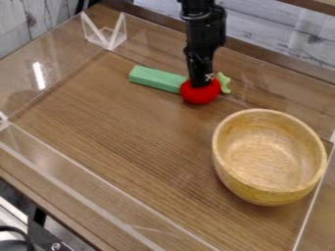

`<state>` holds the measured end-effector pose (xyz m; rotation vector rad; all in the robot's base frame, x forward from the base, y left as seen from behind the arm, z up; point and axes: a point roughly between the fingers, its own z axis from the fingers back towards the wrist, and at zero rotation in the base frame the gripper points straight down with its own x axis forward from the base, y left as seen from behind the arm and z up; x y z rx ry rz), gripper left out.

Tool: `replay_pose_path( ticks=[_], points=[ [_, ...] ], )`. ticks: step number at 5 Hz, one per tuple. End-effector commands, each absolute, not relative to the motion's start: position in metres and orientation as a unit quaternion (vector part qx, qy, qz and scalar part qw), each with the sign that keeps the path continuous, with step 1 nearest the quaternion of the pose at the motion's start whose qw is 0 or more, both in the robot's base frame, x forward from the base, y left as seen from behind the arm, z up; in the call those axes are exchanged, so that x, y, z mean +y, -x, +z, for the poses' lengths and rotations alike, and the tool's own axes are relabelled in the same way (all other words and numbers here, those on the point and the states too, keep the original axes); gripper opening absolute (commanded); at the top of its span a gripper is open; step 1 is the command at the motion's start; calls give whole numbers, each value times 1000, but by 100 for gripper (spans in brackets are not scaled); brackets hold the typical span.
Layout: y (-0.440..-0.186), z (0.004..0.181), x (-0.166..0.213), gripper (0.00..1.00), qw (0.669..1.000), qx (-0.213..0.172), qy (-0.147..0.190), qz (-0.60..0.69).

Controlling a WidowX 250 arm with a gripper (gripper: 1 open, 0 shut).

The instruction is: Move the red fruit to the right side of the table

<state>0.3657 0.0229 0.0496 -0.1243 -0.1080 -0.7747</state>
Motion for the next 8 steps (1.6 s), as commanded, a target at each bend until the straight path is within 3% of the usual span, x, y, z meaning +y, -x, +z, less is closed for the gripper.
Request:
replay_pose_path(
  ticks=[1, 3, 6, 7, 8],
  points=[
    [-374, 82, 20, 0, 926, -79, 39, -367],
    [-376, 76, 25, 0, 893, -69, 48, -441],
    [-373, 51, 27, 0, 891, -61, 59, -446],
    [-371, 48, 27, 100, 894, -61, 60, -439],
    [-371, 46, 26, 100, 897, -60, 61, -433]
  ],
)
